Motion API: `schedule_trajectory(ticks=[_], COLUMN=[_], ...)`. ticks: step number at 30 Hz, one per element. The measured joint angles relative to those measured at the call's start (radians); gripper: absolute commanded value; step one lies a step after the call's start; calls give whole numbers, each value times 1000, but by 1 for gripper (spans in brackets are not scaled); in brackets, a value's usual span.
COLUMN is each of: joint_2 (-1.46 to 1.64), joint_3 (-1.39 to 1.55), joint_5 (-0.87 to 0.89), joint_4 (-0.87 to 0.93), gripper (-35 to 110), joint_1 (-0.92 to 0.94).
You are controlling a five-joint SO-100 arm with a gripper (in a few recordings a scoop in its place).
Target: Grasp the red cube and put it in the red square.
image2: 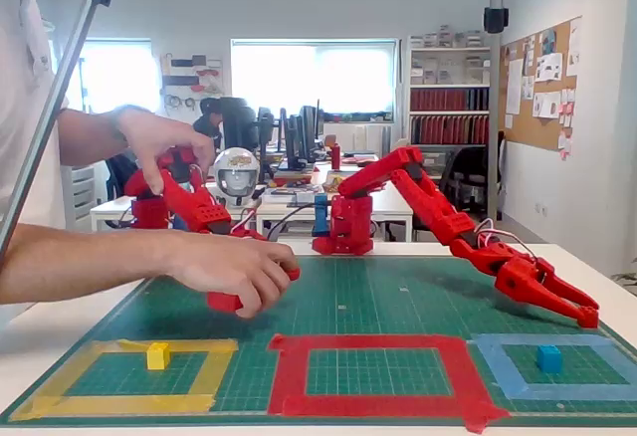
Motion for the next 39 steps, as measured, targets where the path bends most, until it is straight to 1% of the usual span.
schedule_trajectory(ticks=[19, 39], joint_2=[-67, -91], joint_3=[-107, -114], joint_5=[0, 0], joint_4=[0, 0], gripper=[23, 23], joint_1=[0, 18])
